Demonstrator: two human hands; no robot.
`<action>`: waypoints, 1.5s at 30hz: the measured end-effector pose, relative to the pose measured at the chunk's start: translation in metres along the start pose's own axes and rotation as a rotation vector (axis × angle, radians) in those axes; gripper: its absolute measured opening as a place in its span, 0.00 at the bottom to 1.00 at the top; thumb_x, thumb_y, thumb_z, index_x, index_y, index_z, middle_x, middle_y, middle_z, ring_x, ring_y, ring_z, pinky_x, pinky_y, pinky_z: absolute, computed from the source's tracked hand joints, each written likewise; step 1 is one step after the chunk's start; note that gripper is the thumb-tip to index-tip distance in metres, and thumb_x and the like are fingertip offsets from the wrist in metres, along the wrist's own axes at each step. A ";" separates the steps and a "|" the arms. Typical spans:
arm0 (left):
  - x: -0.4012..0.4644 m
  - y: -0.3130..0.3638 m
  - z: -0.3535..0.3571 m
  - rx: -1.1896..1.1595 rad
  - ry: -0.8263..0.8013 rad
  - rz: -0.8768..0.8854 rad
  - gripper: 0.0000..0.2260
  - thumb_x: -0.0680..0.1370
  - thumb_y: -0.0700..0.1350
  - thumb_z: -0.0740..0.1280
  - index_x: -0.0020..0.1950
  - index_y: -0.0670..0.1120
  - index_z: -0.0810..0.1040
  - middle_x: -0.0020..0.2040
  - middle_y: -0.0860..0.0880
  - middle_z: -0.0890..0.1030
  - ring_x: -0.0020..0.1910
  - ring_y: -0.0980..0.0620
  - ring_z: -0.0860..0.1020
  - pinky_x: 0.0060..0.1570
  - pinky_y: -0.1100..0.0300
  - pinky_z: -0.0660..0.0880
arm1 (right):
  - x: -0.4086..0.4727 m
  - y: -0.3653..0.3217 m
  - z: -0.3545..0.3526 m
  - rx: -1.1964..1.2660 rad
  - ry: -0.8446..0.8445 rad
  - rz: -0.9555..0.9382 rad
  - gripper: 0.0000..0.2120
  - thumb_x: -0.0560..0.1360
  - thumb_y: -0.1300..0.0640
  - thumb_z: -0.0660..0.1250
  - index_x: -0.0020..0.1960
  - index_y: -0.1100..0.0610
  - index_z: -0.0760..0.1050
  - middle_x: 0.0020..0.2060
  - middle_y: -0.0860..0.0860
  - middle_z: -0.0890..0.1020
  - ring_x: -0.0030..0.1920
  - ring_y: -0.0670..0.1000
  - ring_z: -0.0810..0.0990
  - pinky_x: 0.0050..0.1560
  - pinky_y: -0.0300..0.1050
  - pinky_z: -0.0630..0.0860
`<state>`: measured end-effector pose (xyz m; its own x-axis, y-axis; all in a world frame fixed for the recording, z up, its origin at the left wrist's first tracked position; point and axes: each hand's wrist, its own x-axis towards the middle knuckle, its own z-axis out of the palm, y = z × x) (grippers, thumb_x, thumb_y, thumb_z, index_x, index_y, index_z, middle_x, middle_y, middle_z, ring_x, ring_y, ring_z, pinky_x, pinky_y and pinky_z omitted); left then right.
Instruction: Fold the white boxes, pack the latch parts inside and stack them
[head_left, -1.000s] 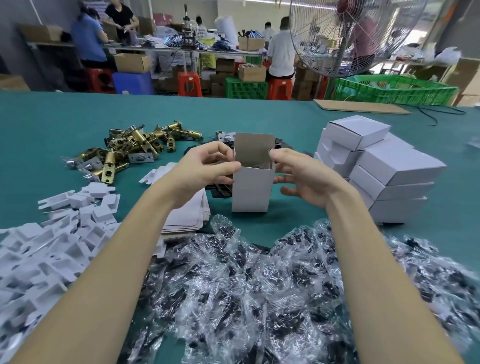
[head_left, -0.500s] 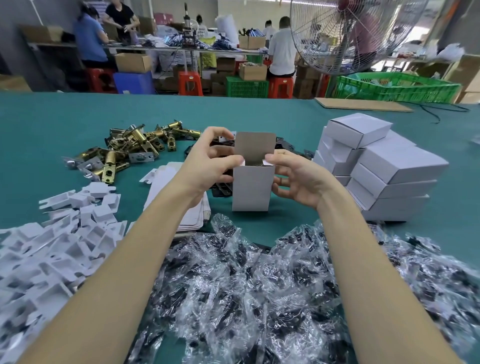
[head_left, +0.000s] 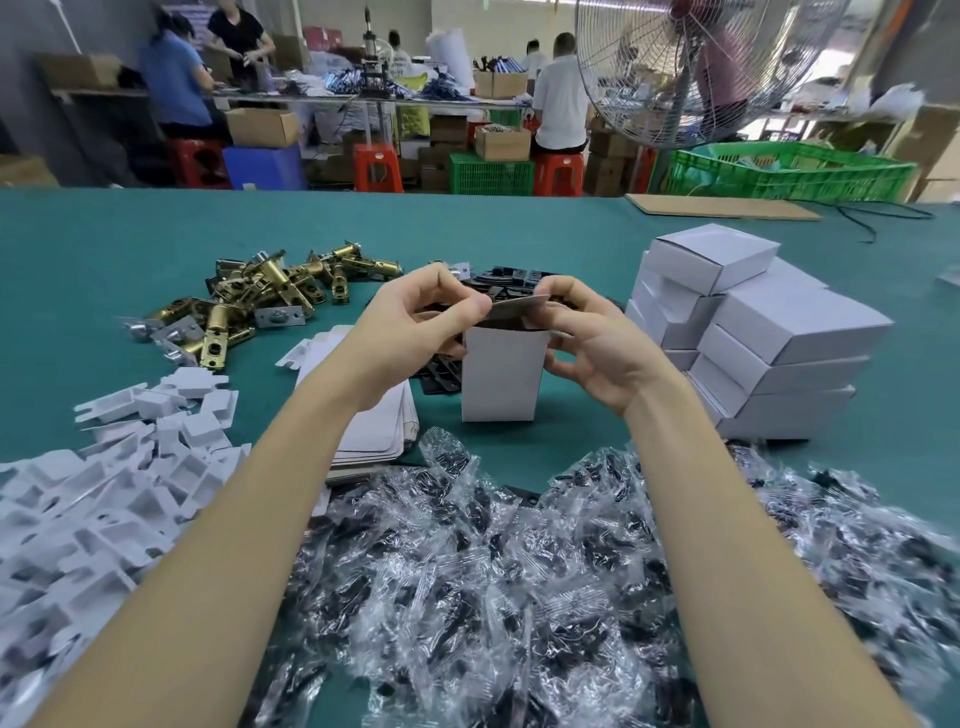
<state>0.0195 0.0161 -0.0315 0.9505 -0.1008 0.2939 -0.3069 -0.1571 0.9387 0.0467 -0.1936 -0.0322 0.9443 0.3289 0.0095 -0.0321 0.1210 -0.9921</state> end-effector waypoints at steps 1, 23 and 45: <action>0.000 0.000 0.000 0.002 -0.006 0.003 0.06 0.79 0.45 0.72 0.44 0.48 0.79 0.52 0.48 0.86 0.48 0.52 0.82 0.45 0.62 0.80 | -0.001 -0.001 0.000 -0.020 -0.005 -0.001 0.08 0.79 0.60 0.68 0.46 0.47 0.80 0.41 0.45 0.82 0.44 0.49 0.73 0.41 0.37 0.74; -0.005 -0.006 -0.002 0.099 0.003 0.102 0.05 0.80 0.40 0.71 0.53 0.48 0.86 0.49 0.51 0.87 0.48 0.50 0.85 0.47 0.57 0.84 | -0.002 0.005 -0.016 -0.163 -0.084 -0.117 0.08 0.74 0.51 0.75 0.52 0.45 0.87 0.51 0.44 0.86 0.49 0.40 0.82 0.47 0.36 0.78; -0.008 -0.014 -0.002 0.384 0.034 0.399 0.06 0.76 0.38 0.76 0.52 0.42 0.87 0.54 0.51 0.86 0.46 0.58 0.85 0.47 0.69 0.78 | 0.000 0.013 -0.025 -0.315 -0.107 -0.237 0.13 0.68 0.47 0.79 0.52 0.44 0.87 0.52 0.47 0.88 0.55 0.45 0.85 0.50 0.43 0.83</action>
<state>0.0163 0.0206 -0.0466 0.7562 -0.1951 0.6246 -0.6329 -0.4606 0.6224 0.0544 -0.2154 -0.0483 0.8734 0.4241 0.2395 0.3003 -0.0819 -0.9503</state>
